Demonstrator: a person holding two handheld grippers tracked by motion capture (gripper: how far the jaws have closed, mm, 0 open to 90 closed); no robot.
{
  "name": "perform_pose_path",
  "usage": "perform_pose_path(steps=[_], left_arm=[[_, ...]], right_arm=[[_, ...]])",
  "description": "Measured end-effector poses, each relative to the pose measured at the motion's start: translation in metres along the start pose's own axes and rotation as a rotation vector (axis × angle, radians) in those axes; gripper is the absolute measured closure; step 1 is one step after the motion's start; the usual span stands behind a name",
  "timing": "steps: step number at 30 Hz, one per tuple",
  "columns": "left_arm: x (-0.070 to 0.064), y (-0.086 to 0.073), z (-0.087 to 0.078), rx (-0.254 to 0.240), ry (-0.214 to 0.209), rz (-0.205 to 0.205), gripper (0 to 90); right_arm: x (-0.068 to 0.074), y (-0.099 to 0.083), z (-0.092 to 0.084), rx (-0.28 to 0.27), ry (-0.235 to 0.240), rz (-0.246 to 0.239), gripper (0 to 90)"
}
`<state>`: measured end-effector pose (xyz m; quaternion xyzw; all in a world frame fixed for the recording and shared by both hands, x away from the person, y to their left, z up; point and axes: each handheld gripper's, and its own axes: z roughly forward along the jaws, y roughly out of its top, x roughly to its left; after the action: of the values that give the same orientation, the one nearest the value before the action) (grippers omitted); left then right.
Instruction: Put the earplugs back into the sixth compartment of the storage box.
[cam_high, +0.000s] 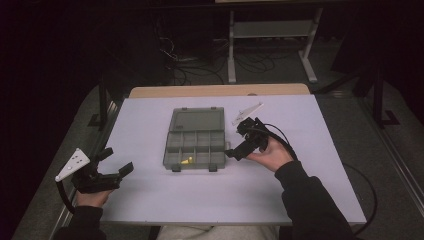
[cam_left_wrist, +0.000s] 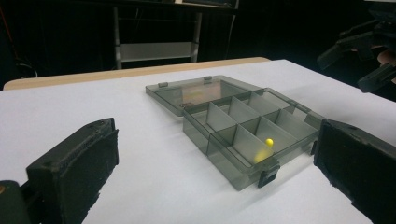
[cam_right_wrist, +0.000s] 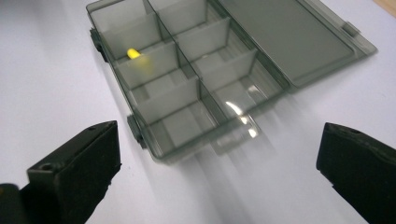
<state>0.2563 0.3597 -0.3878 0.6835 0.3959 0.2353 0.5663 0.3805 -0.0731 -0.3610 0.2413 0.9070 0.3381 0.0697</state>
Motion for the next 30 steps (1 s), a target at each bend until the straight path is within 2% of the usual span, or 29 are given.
perform_pose_path(steps=[2, 3, 4, 10, 12, 22, 30], left_arm=[[0.000, 0.000, 0.000, 0.002, 0.000, 0.003, 0.0], [0.000, 0.000, 0.000, 0.006, 0.001, 0.009, 0.0], [0.000, 0.000, 0.000, 0.006, 0.001, 0.009, 0.0], [0.000, 0.000, 0.001, 0.007, 0.001, 0.007, 0.0], [0.000, 0.000, 0.001, 0.009, 0.000, 0.010, 0.0], [-0.001, 0.000, 0.002, 0.011, 0.002, 0.012, 0.0], [-0.001, 0.000, 0.000, 0.008, 0.003, 0.014, 0.0]], right_arm=[[-0.005, -0.013, -0.011, -0.020, -0.015, 0.028, 0.0], [-0.005, -0.013, -0.011, -0.020, -0.015, 0.028, 0.0], [-0.008, -0.026, -0.020, -0.037, -0.019, 0.054, 0.0], [-0.008, -0.026, -0.020, -0.037, -0.019, 0.054, 0.0], [-0.018, -0.062, -0.037, -0.083, -0.050, 0.115, 0.0], [-0.026, -0.096, -0.058, -0.162, -0.099, 0.170, 0.0], [-0.025, -0.121, -0.065, -0.228, -0.147, 0.202, 0.0]])
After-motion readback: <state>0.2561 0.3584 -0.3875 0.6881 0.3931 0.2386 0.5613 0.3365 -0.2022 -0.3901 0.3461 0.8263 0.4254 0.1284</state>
